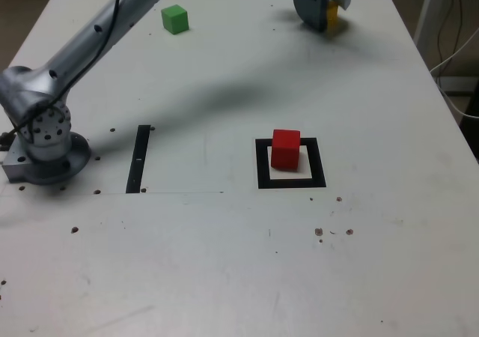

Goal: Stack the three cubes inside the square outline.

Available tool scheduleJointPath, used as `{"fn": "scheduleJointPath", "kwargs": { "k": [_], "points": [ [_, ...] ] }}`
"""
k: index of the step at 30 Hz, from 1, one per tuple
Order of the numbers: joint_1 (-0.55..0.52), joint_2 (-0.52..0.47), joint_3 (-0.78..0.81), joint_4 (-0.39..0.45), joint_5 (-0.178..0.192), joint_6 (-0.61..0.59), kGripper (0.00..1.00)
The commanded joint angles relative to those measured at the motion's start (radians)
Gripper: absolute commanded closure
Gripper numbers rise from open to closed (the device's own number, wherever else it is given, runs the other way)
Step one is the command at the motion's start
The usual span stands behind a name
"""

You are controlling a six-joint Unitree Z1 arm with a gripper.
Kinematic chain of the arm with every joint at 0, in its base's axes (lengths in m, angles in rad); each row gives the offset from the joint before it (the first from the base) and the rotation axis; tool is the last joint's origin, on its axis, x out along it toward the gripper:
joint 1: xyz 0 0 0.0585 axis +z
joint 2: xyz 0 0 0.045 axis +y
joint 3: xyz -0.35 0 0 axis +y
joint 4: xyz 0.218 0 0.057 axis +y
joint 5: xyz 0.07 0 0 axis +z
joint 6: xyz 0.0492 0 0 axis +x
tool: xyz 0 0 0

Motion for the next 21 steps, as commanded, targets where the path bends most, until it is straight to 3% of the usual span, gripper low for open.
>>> {"fn": "scheduleJointPath", "kwargs": {
  "k": [1,13,21],
  "points": [
    [-0.001,-0.010,-0.001,-0.002,-0.006,0.001,0.72],
    [-0.014,-0.046,0.033,0.004,-0.010,0.019,0.72],
    [-0.046,-0.129,0.143,0.016,-0.011,0.048,0.72]
  ]
}}
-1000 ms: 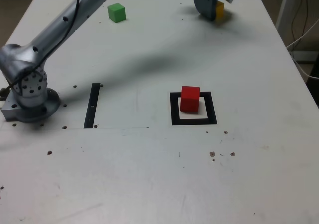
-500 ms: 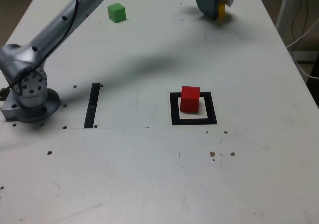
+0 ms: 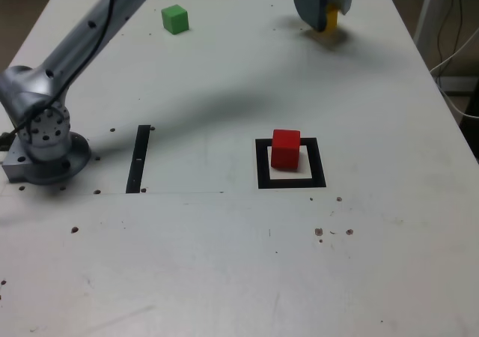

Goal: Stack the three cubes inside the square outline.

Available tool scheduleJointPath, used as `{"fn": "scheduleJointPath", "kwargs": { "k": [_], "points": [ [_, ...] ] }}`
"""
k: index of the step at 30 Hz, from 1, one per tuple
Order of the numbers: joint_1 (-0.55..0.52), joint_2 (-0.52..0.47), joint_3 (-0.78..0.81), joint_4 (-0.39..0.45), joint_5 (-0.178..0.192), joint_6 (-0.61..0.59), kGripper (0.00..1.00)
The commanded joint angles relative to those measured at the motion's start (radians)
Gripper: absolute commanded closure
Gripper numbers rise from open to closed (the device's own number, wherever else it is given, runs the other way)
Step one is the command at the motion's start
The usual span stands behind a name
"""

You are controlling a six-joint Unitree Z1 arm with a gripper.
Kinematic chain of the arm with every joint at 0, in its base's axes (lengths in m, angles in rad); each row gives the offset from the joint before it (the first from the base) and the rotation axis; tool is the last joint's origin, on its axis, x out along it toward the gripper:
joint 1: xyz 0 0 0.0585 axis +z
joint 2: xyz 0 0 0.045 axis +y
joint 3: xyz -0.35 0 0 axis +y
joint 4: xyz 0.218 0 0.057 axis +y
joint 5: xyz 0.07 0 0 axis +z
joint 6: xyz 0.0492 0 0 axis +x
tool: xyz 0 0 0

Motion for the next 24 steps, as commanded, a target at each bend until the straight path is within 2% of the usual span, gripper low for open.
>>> {"fn": "scheduleJointPath", "kwargs": {
  "k": [1,8,16,24],
  "points": [
    [-0.009,-0.035,0.028,0.003,-0.002,0.009,0.72],
    [-0.049,-0.122,0.136,0.018,-0.001,0.040,0.72],
    [-0.100,-0.228,0.293,0.067,-0.024,0.085,0.72],
    [-0.174,-0.353,0.463,0.064,-0.023,0.108,0.72]
  ]
}}
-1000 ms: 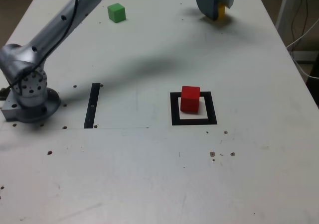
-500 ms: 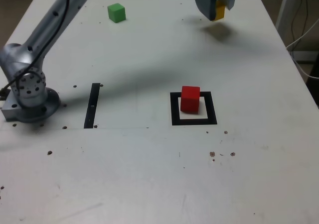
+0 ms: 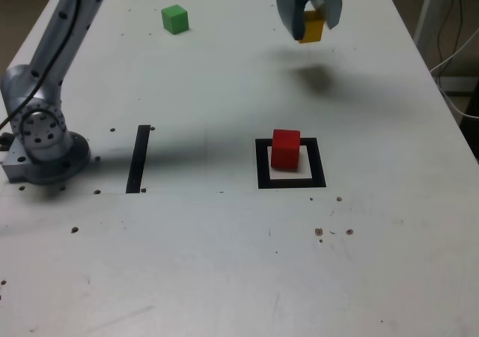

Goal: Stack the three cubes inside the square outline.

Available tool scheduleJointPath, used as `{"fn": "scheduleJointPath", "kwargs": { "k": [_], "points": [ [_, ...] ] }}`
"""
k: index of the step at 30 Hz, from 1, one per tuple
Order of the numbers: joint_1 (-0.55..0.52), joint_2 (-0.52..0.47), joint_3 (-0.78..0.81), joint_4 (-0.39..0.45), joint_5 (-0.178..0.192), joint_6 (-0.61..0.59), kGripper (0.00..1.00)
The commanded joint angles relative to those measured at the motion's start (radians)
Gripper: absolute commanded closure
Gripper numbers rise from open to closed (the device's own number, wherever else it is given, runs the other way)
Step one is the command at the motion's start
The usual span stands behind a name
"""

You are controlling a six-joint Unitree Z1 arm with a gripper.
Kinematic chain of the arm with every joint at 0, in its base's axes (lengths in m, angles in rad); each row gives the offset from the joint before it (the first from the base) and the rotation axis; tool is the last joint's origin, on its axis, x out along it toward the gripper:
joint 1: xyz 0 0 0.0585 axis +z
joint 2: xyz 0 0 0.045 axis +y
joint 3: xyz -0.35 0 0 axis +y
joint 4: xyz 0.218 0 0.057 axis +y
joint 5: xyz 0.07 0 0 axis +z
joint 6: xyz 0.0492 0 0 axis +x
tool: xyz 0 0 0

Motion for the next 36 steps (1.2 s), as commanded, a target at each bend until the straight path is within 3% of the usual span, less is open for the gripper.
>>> {"fn": "scheduleJointPath", "kwargs": {
  "k": [1,21,29,36],
  "points": [
    [-0.024,-0.046,0.050,-0.005,0.002,0.007,0.72],
    [-0.198,-0.386,0.557,-0.235,-0.044,-0.026,0.72],
    [-0.302,-0.444,0.684,-0.307,-0.035,-0.090,0.72],
    [-0.407,-0.454,0.715,-0.322,-0.020,-0.155,0.72]
  ]
}}
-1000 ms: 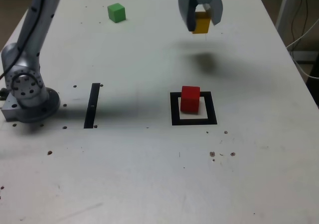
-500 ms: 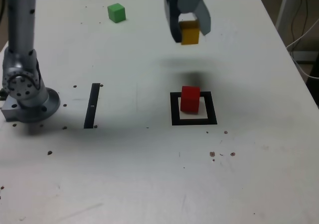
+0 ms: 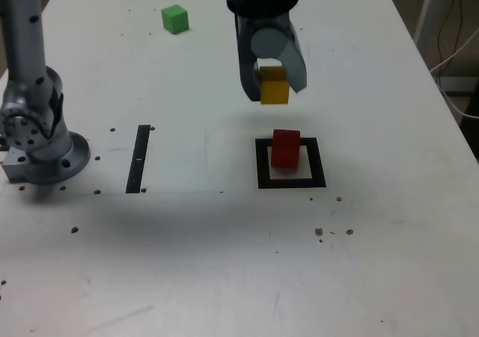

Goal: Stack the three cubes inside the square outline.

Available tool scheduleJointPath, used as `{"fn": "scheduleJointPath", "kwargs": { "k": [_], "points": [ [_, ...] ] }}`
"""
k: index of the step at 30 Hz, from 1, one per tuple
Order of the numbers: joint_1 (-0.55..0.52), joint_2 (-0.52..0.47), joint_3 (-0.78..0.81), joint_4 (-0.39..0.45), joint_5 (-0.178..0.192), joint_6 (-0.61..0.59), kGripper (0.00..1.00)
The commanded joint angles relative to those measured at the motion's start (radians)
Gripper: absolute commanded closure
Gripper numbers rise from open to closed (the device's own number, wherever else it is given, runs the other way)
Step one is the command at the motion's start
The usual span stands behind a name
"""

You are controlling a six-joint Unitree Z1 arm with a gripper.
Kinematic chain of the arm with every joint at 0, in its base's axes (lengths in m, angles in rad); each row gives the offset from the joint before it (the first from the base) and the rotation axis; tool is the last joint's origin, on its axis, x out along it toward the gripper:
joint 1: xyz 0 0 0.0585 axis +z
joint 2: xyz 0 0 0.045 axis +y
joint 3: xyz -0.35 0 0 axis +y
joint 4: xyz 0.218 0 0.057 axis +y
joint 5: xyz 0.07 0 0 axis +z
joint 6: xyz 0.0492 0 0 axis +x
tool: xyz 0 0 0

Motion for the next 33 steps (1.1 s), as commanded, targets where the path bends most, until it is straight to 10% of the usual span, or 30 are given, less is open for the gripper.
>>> {"fn": "scheduleJointPath", "kwargs": {
  "k": [1,33],
  "points": [
    [-0.031,-0.011,0.005,-0.004,0.003,-0.018,0.72],
    [-0.166,0.065,0.021,-0.079,0.008,-0.111,0.72]
  ]
}}
